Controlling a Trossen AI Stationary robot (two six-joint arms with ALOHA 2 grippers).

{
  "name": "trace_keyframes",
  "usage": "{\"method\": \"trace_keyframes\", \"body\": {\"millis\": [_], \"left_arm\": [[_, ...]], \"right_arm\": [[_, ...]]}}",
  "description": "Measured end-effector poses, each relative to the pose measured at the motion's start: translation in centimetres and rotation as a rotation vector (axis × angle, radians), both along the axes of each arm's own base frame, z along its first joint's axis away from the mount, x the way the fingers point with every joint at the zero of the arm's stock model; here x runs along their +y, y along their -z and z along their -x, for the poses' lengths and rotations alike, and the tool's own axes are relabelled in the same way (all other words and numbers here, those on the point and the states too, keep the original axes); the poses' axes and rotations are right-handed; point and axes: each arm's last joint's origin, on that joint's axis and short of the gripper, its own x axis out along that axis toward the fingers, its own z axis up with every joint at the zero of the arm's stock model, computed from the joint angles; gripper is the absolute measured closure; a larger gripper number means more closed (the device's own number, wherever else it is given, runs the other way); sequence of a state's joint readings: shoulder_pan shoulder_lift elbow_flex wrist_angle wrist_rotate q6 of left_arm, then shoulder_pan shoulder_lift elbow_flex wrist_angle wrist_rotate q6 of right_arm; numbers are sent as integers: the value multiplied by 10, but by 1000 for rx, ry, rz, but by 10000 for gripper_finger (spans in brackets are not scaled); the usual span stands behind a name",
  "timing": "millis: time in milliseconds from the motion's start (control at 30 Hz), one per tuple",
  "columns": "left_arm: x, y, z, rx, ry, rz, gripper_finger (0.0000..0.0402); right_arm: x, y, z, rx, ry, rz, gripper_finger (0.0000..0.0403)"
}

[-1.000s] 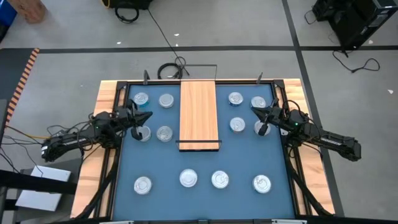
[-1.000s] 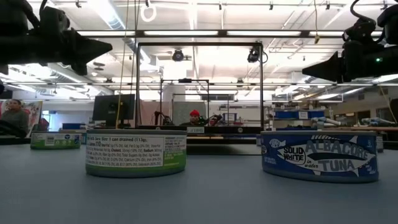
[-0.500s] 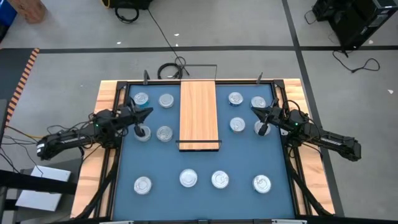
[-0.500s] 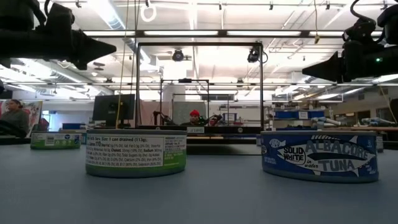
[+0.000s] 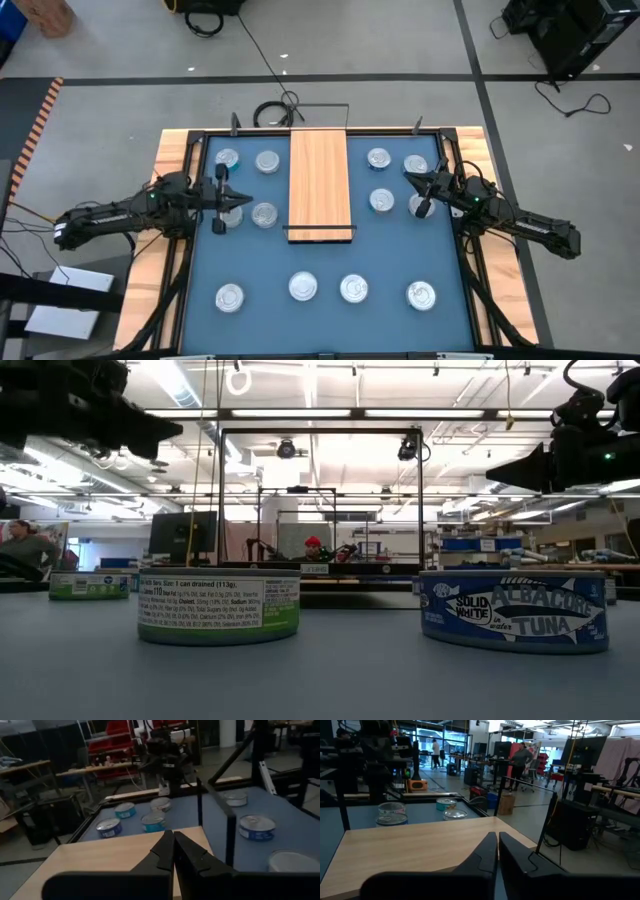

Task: Stack canned seafood by type on shelf
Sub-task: Put the green tuna can on the shelf

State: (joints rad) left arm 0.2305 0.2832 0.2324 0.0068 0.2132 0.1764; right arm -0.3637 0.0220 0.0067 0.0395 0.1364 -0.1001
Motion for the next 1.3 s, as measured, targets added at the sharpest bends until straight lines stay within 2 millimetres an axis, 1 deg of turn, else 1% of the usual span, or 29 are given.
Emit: {"method": "trace_keyframes", "body": {"millis": [133, 200, 333, 500, 733, 867, 1033, 1133, 1233, 1300], "left_arm": [[-4, -13, -1, -50, 38, -24, 387], [-4, -18, -2, -59, 26, -35, 387], [-6, -29, -4, -77, 28, -9, 387], [-9, -38, -10, -41, 60, 41, 387], [-23, -45, -27, 30, 147, 63, 387], [-34, -48, -37, 154, 162, 78, 387], [-49, -49, -46, 382, 144, 165, 387], [-58, -54, -51, 493, 163, 206, 387], [-68, -55, -54, 621, 160, 224, 387], [-77, -55, -56, 669, 168, 223, 387]], "right_arm": [[0, 0, 0, 0, 0, 0, 371], [0, 0, 0, 0, 0, 0, 371], [0, 0, 0, -2, 0, 1, 374], [0, 0, 0, -3, 0, 1, 375], [0, 0, 0, -3, 0, 1, 371], [0, 0, 0, -3, 0, 1, 373], [0, 0, 0, -3, 1, 1, 376], [0, 0, 0, -4, 0, 1, 374], [0, 0, 0, -4, 0, 1, 372], [0, 0, 0, -3, 1, 1, 371]]}}
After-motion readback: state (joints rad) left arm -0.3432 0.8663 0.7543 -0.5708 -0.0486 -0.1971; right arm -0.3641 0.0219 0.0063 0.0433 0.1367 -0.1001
